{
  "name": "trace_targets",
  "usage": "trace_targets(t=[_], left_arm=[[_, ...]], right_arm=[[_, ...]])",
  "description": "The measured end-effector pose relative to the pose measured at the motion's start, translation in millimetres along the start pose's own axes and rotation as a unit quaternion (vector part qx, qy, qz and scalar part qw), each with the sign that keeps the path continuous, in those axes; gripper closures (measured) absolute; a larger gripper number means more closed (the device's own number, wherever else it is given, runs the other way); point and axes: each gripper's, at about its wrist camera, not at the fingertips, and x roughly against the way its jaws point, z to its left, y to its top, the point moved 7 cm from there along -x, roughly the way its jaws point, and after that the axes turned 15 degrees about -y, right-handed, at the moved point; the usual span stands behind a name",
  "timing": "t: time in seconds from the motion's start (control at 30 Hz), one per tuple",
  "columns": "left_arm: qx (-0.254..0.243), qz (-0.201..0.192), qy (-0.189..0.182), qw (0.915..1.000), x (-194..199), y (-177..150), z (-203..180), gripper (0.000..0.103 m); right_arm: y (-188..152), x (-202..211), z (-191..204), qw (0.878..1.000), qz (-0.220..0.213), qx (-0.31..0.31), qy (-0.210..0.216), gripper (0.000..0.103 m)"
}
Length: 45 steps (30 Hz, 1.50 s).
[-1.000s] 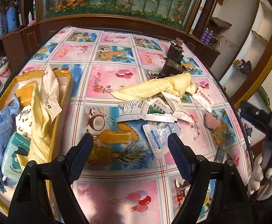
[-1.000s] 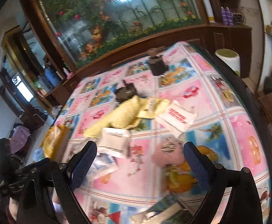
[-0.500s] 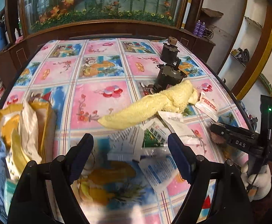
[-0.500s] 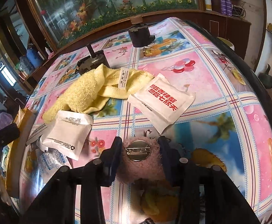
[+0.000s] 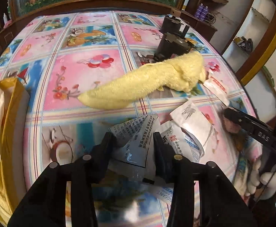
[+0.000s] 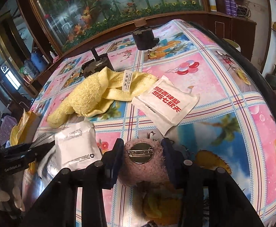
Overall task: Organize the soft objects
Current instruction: 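Grasp the white medicine packet with the left tool while the right tool grasps the pink plush, then carry the packet and pink plush into the tray and open both tools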
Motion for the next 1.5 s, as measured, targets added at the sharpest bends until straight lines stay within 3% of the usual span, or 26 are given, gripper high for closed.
trace_targets(t=[0.1, 0.2, 0.4, 0.53, 0.57, 0.63, 0.77, 0.97, 1.2, 1.5], left_arm=[[0.002, -0.005, -0.014, 0.9999, 22.0, -16.9, -4.7, 0.062], [0.011, -0.024, -0.017, 0.9995, 36.8, -23.3, -3.3, 0.053], [0.025, -0.034, 0.008, 0.9991, 20.0, -21.4, 12.5, 0.053], [0.010, -0.051, 0.038, 0.9979, 17.1, -20.9, 14.3, 0.053], [0.012, -0.054, 0.035, 0.9978, 18.3, -21.5, 14.5, 0.053], [0.027, -0.062, 0.008, 0.9977, 23.8, -23.0, 13.5, 0.066], [0.042, -0.109, -0.026, 0.9929, 58.0, -25.1, 8.0, 0.067], [0.049, -0.184, -0.050, 0.9804, 136.7, -35.2, 5.1, 0.067], [0.073, -0.223, 0.009, 0.9720, 195.7, -71.6, 49.7, 0.066], [0.141, -0.233, 0.099, 0.9572, 232.1, -123.5, 127.9, 0.066]], right_arm=[[-0.1, 0.0, -0.7, 1.000, -0.001, 0.003, -0.003, 0.058], [0.0, -0.3, -1.1, 1.000, -0.001, 0.005, -0.004, 0.058], [0.4, 0.5, -2.9, 1.000, -0.002, -0.005, 0.000, 0.061], [0.8, 1.0, -3.6, 1.000, -0.004, -0.006, -0.002, 0.061], [1.0, 1.5, -3.8, 1.000, -0.005, -0.008, -0.001, 0.061], [1.1, 2.3, -5.3, 1.000, -0.008, -0.012, -0.001, 0.062], [5.8, 13.7, -9.9, 0.999, -0.038, -0.019, -0.013, 0.062], [6.0, 57.6, -1.7, 0.997, -0.070, -0.035, 0.021, 0.062], [4.0, 121.0, 67.5, 0.991, -0.085, 0.018, 0.100, 0.063], [-22.7, 135.4, 211.1, 0.971, -0.032, 0.113, 0.209, 0.063]])
